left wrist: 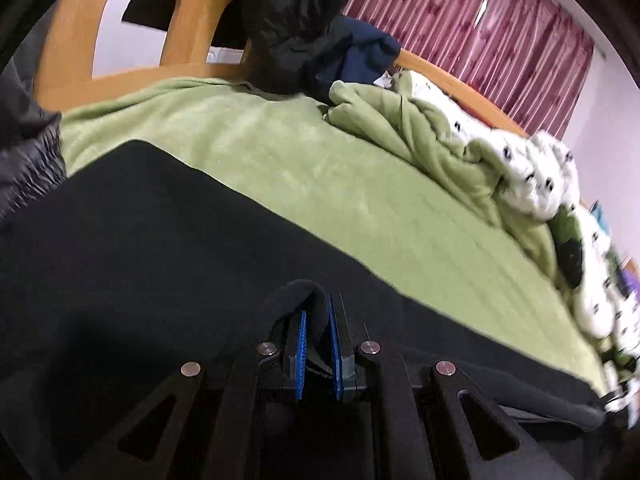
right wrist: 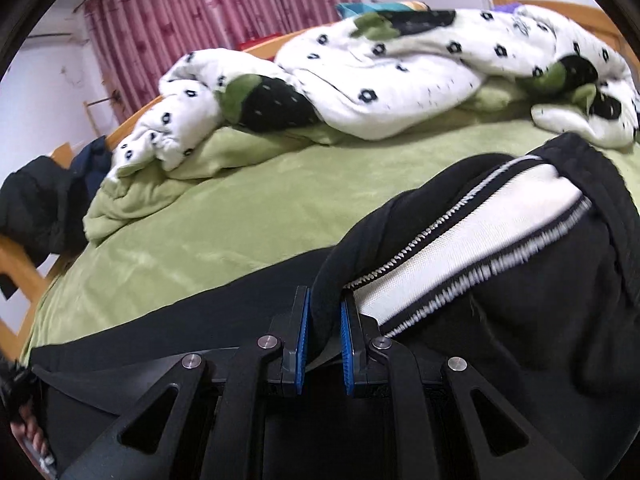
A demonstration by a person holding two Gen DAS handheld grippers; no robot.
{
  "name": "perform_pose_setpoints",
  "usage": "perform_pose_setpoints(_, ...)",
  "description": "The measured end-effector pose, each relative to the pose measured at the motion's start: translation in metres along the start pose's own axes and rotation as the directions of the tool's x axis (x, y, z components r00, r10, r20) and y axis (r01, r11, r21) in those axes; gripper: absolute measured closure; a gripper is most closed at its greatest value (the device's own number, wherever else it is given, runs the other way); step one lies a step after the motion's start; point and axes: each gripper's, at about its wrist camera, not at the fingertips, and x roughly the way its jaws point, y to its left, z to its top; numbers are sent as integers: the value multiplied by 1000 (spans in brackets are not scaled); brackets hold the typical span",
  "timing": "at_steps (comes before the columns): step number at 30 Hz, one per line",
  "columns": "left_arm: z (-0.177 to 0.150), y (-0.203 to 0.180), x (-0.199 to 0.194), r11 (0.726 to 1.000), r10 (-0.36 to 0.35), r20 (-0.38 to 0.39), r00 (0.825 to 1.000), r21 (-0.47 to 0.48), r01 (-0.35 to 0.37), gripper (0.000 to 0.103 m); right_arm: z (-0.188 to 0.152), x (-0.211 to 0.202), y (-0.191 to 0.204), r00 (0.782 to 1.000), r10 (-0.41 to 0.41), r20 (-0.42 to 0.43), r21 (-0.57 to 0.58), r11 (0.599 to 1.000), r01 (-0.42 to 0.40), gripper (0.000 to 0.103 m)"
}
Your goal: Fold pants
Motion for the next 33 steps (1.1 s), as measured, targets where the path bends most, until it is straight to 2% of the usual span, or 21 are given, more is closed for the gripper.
perform_pose_setpoints(3, -4, 3, 4, 1000, -19, -29, 999, -18, 19, 91, -2, -1, -3, 1000, 21, 3, 16, 1000, -21, 85)
perform_pose_setpoints(4, -5, 1, 4, 1000, -14, -30, 999, -11, 13, 88, -3, -2, -3, 1000, 28, 7, 18, 999, -28, 83)
perform_pose_setpoints(5, -6, -2, 3, 1000, -15, -29, 999, 3, 15, 76, -4, -3, -3, 999, 39, 8, 19, 999, -39, 79)
perform_pose_setpoints(6, -7, -5, 2, 1000, -23, -26, 999, 17, 23, 69, -6, -4, -4, 999, 44, 7, 19, 999, -44, 77)
perform_pose_setpoints(8, -10, -16, -5, 997, -34, -9, 999, 68, 35, 40, -7, -7, -2, 999, 43, 9, 14, 999, -44, 74)
perform_pose_setpoints(10, -16, -27, -14, 992, -21, 13, 1000, 124, 20, 30, -10, -12, 0, 998, 55, 11, 2, 999, -55, 67)
perform_pose_setpoints(13, -27, -38, -23, 983, -22, 7, 1000, 182, 20, 30, -13, -22, 1, 998, 52, 27, -12, 999, -51, 56)
perform_pose_setpoints(14, -31, -41, -27, 980, -23, 10, 1000, 196, 21, 30, -15, -27, 2, 998, 39, 39, -13, 999, -39, 45)
perform_pose_setpoints(15, -32, -43, -31, 979, -25, 19, 1000, 204, 21, 30, -17, -34, 1, 997, 39, 64, -11, 999, -38, 42)
perform_pose_setpoints(18, -40, -47, -54, 975, -6, 96, 995, 220, -16, 27, -22, -56, -3, 991, 47, 127, -6, 999, -46, 41)
perform_pose_setpoints(21, -49, -43, -72, 978, 4, 124, 992, 207, -30, 25, -41, -76, -7, 990, 36, 140, -21, 999, -34, 41)
perform_pose_setpoints(23, -56, -34, -80, 982, -1, 96, 995, 187, -17, 25, -55, -85, -7, 993, 1, 119, -44, 999, 4, 41)
perform_pose_setpoints(25, -64, -18, -86, 990, -47, 16, 999, 130, 45, 25, -68, -96, -8, 995, -10, 99, -58, 998, 15, 41)
perform_pose_setpoints(27, -75, 3, -97, 994, -95, -46, 994, 45, 97, 25, -81, -111, -15, 995, -4, 96, -43, 999, 8, 40)
perform_pose_setpoints(31, -99, 34, -126, 988, -153, -85, 985, -42, 150, 25, -102, -137, -45, 998, 21, 56, 68, 997, -24, 40)
perform_pose_setpoints(33, -112, 47, -139, 986, -159, -124, 979, -65, 152, 25, -115, -148, -67, 998, 51, 23, 127, 990, -53, 40)
